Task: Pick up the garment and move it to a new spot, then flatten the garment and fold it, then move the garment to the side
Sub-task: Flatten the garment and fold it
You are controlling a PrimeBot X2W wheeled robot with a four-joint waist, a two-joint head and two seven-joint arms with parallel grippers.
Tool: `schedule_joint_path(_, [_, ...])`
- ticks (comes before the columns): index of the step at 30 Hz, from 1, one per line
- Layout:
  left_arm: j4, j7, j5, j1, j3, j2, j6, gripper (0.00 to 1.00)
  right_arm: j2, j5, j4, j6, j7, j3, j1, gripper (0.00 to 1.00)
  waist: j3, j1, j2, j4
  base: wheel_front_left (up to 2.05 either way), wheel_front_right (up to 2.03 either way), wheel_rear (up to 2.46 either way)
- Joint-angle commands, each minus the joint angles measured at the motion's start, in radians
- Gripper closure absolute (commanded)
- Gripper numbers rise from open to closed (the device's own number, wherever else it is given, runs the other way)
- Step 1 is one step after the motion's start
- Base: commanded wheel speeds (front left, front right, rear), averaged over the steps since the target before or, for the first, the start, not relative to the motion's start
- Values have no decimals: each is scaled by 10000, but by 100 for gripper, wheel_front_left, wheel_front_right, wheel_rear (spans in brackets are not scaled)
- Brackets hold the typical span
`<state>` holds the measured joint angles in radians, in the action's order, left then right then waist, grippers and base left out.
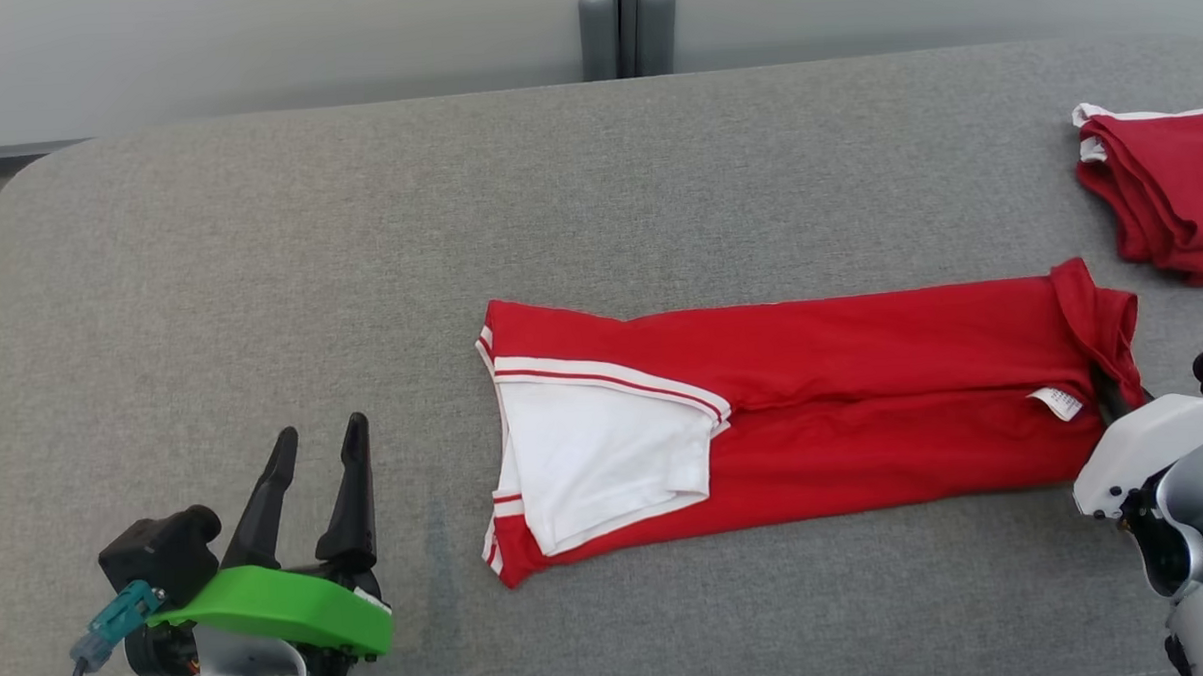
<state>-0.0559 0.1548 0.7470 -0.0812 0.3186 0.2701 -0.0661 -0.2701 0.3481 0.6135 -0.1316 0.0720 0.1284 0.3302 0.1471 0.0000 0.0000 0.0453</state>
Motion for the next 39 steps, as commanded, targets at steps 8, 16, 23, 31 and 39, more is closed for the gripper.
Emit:
schedule_joint_path(8, [129,167,99,141,-241,162,-234,0,731,436,-2490,20,325,-1147,-442,100,-86,0,0,-40,0,0,0])
schedule_joint_path(16, [169,145,183,197,-230,126,-239,0,1775,852,-3857,18,751,-3030,-414,100,-124,0,0,623,0,0,0])
schedule_joint_path(23, [55,187,218,68,-25,-71,-130,0,2154,1514,-3114,18,559,-4644,101,100,-128,0,0,1391,0,0,0])
schedule_joint_path(31, [-268,303,297,38,195,-274,74,0,2186,2585,-1290,14,-254,-5768,938,100,-185,0,0,2067,0,0,0])
schedule_joint_path(39, [-570,354,349,139,307,-383,121,0,2177,3651,-62,13,-1077,-7001,1535,0,-340,0,0,2148,0,0,0])
